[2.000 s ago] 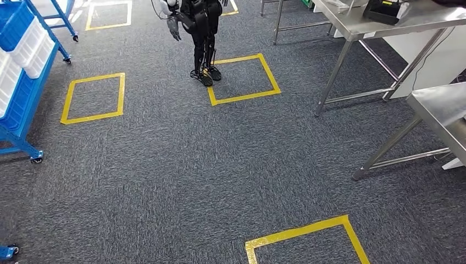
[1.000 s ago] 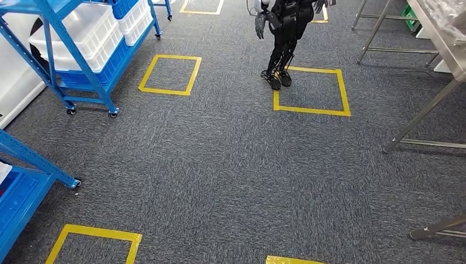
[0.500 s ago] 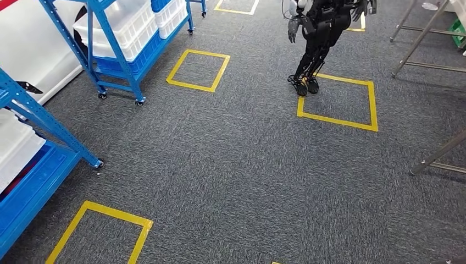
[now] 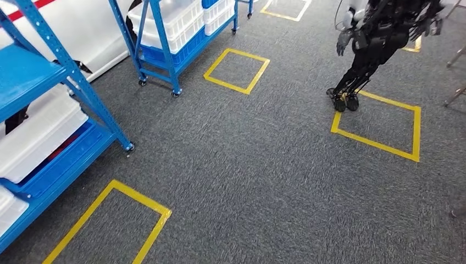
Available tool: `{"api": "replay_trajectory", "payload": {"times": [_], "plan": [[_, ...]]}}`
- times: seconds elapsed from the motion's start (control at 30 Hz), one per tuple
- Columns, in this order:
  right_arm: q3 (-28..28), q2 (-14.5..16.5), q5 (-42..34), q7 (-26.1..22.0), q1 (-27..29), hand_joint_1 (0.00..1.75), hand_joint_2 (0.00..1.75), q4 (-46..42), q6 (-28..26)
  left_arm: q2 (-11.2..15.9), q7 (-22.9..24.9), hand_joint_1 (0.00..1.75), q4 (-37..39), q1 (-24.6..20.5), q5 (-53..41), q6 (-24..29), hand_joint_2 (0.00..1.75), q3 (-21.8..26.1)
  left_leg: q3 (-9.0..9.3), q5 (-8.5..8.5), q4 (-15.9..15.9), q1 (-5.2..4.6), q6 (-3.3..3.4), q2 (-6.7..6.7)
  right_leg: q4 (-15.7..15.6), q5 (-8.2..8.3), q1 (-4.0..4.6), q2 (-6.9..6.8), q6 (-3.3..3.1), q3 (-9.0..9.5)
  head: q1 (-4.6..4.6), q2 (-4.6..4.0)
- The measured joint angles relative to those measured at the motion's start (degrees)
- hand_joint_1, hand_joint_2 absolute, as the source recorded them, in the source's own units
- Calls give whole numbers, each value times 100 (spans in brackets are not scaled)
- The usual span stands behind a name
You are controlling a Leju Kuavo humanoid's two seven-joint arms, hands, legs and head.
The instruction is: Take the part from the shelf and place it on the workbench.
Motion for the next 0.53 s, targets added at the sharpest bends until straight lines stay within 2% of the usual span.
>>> {"api": "replay_trajectory", "payload": {"times": [0.03, 0.07, 0.1, 0.13, 0.17, 0.2, 0.23, 0.27, 0.3, 0.33, 0.37, 0.4, 0.47, 0.5, 0.53], "plan": [[-14, 1, -8, -4, 0, 0, 0, 2, -3, 0, 0, 0, 0, -4, -9, 9, 0, -1, -30, 15, 5, 3, -41, -57, -43, -18, 11, 19, -28, 3, -1, 0], [-24, 5, -16, -11, -1, 0, 0, 2, -10, 1, 1, 0, 0, -2, -19, 14, 0, -1, -53, 32, -4, 11, -82, -110, -59, -6, 13, -33, -65, 0, -1, 0], [-31, 11, -25, -20, -2, 0, 0, 2, -19, 1, 4, 0, 0, 3, -29, 16, 0, -1, -67, 28, 6, 18, -116, -92, -84, 11, 15, -92, -106, 9, -1, 0], [-40, 16, -28, -28, 1, 0, 0, 2, -25, 2, 11, 0, 0, 2, -38, 16, 0, -2, -105, -24, 83, 15, -147, 11, -112, 26, 13, -157, -149, 25, -2, 0], [-50, 22, -30, -35, 8, 0, 0, 2, -29, 2, 20, 0, 0, -10, -46, 16, 0, -2, -194, -136, 271, 12, -172, 153, -139, 38, 10, -231, -185, 39, -2, 0], [-60, 23, -30, -37, 21, 0, 0, 2, -29, 2, 30, 0, 0, -29, -49, 16, 0, -2, -343, -310, 596, 14, -191, 321, -154, 40, 22, -315, -214, 49, -2, 0], [-69, 23, -30, -38, 35, 0, 0, 2, -26, 1, 39, 0, 0, -49, -48, 16, 0, -2, -535, -502, 998, 18, -210, 432, -158, 34, 38, -399, -234, 52, -3, 0], [-75, 22, -29, -38, 46, 0, 0, 3, -21, -2, 45, 0, 0, -61, -40, 17, 0, -2, -723, -656, 1393, 27, -226, 479, -157, 28, 54, -486, -244, 52, -3, 0], [-79, 21, -28, -38, 52, 0, 0, 3, -14, -4, 51, 0, 0, -61, -29, 20, 0, -2, -846, -725, 1655, 35, -235, 501, -156, 20, 66, -566, -252, 54, -2, 0], [-84, 20, -26, -38, 52, 0, 0, 4, -6, -5, 54, 0, 0, -53, -20, 26, 0, -2, -858, -683, 1693, 39, -237, 515, -156, 13, 75, -636, -254, 60, -2, 0], [-89, 19, -20, -39, 49, 0, 0, 4, 0, -6, 56, 0, 0, -44, -9, 33, 0, -1, -747, -540, 1494, 41, -229, 535, -156, 4, 83, -700, -253, 73, -2, 0], [-93, 19, -15, -40, 46, 0, 0, 4, 5, -5, 57, 0, 0, -39, -3, 42, 0, -1, -537, -341, 1107, 37, -209, 591, -156, -8, 90, -759, -247, 92, -2, 0], [-100, 19, 0, -51, 43, 0, 0, 3, 16, -2, 56, 0, 0, -53, 7, 57, 0, -1, -114, -81, 313, -16, -122, 858, -153, -42, 116, -864, -214, 131, -2, 0], [-103, 19, 5, -57, 42, 0, 0, 4, 23, -1, 56, 0, 0, -65, 13, 63, 0, -1, -5, -38, 94, -47, -75, 954, -152, -57, 129, -913, -189, 144, -2, 0], [-105, 19, 9, -62, 41, 0, 0, 4, 28, 1, 55, 0, 0, -73, 15, 65, 0, -1, 33, -50, 10, -69, -46, 1028, -150, -66, 138, -936, -175, 149, -2, 0]]}}
